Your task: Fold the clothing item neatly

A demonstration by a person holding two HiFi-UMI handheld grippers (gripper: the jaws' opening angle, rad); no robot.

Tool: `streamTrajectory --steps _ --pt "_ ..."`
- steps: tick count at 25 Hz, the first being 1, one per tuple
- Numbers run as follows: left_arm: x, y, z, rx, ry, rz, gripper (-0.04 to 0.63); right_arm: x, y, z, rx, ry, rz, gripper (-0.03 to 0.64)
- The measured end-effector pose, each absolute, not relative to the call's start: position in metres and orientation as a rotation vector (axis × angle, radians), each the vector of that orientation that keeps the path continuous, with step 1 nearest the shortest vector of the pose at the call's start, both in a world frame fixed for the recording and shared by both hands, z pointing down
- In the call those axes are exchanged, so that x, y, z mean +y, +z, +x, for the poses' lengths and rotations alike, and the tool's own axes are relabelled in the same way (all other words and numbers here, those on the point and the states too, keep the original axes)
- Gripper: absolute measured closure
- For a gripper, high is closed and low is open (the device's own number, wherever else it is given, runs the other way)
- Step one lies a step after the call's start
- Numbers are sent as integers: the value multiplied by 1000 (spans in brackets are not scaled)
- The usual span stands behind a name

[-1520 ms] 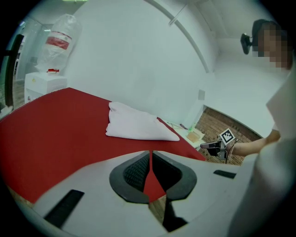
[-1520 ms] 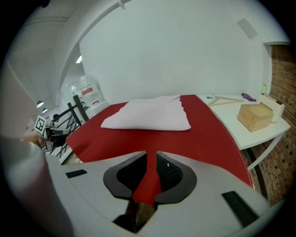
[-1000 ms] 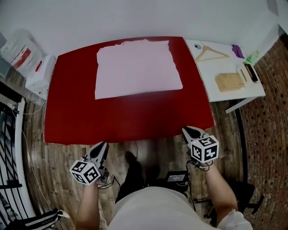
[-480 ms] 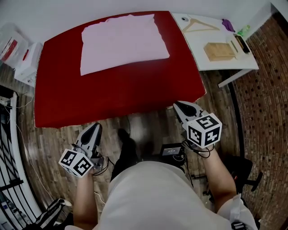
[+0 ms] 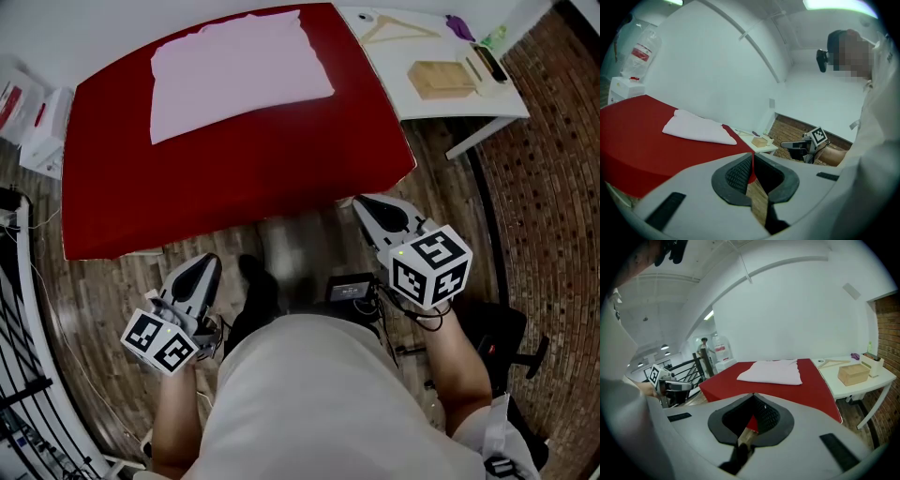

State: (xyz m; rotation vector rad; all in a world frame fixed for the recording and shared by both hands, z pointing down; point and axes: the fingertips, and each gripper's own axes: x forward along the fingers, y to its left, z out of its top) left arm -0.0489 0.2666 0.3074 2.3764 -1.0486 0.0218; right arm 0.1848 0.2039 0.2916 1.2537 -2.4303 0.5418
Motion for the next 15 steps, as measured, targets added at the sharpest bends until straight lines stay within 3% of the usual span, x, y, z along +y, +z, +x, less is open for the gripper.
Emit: streamTrajectory --steps 15 --pt "286 299 -27 -982 29 2421 580 219 276 180 -2471 516 1265 603"
